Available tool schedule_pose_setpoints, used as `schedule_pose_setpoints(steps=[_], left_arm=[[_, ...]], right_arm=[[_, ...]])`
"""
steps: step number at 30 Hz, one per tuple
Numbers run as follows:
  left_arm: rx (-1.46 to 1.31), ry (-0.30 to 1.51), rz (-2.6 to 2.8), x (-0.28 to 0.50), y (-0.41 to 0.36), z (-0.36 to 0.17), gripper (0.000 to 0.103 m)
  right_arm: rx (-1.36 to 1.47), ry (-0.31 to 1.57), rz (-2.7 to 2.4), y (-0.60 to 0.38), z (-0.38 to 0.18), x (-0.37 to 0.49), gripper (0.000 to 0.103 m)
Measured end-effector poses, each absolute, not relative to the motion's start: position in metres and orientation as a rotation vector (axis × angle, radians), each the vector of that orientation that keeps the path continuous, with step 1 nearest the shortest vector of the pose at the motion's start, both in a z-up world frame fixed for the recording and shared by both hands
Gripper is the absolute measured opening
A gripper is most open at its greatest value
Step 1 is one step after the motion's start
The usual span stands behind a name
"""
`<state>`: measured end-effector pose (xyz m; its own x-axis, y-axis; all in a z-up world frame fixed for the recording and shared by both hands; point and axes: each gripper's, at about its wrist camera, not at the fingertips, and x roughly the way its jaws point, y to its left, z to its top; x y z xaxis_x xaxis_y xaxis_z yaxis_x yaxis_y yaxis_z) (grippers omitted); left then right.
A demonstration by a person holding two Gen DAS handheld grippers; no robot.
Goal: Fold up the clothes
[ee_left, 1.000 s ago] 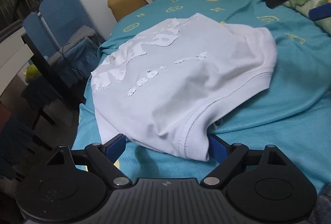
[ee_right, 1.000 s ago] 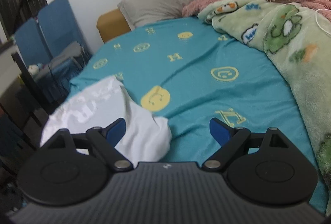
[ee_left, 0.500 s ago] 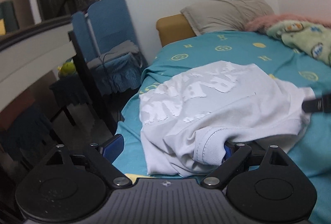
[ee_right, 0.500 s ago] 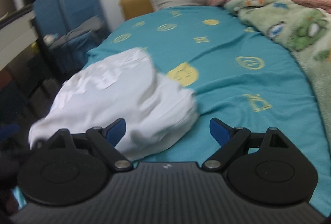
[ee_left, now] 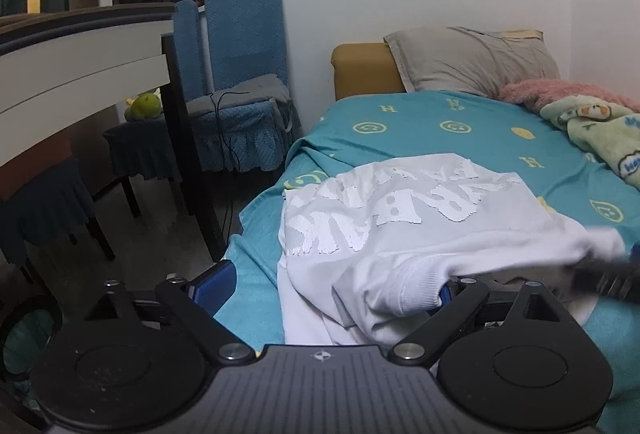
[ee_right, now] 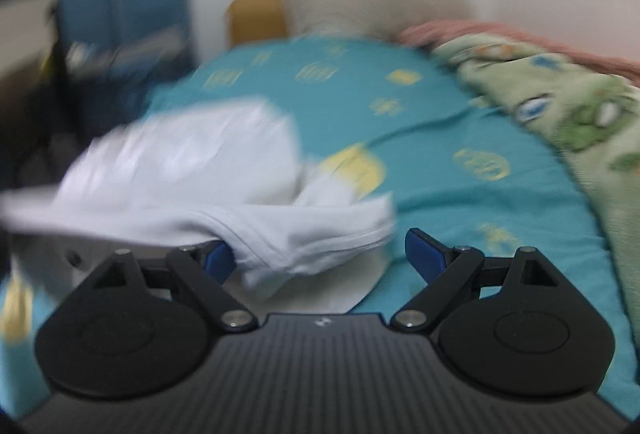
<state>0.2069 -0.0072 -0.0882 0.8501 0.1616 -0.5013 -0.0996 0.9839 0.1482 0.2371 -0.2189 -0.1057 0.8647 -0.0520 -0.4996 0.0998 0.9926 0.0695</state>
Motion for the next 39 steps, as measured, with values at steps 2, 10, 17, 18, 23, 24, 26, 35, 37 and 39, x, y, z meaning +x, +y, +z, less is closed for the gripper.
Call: schedule_pose_setpoints(steps=[2,10,17,18,23,24,26,35,37,39], left_arm=[[0.176,0.537,0.116,0.208,-0.019,-0.094,0.096],[0.236,0.535,0.168,0.213,-0.036,-0.108,0.098],[0.129,0.384,0.244,0.200,-0.015,-0.077,0.098],[0.116,0.365,0.253,0.199,-0.012,-0.071,0.099],[0.091,0.285,0.280,0.194,-0.003,-0.054,0.099],[0.087,0.279,0.284,0.194,-0.001,-0.053,0.099],[0.074,0.262,0.297,0.194,0.001,-0.049,0.099],[0.045,0.077,0.426,0.178,0.001,-0.039,0.100],[0.075,0.089,0.417,0.175,-0.003,-0.037,0.100],[0.092,0.103,0.397,0.170,-0.006,-0.035,0.100]], right_arm=[[0.165,0.446,-0.123,-0.235,-0.092,0.231,0.089],[0.193,0.297,-0.218,-0.253,-0.069,0.216,0.089],[0.185,0.531,-0.226,-0.256,-0.099,0.239,0.089],[0.188,0.589,-0.216,-0.255,-0.107,0.243,0.089],[0.223,0.718,-0.183,-0.251,-0.123,0.249,0.089],[0.226,0.702,-0.186,-0.251,-0.120,0.247,0.089],[0.223,0.606,-0.206,-0.252,-0.104,0.239,0.089],[0.181,0.232,-0.234,-0.257,-0.040,0.202,0.089],[0.165,0.219,-0.226,-0.255,-0.035,0.197,0.089],[0.150,0.206,-0.219,-0.254,-0.031,0.192,0.089]])
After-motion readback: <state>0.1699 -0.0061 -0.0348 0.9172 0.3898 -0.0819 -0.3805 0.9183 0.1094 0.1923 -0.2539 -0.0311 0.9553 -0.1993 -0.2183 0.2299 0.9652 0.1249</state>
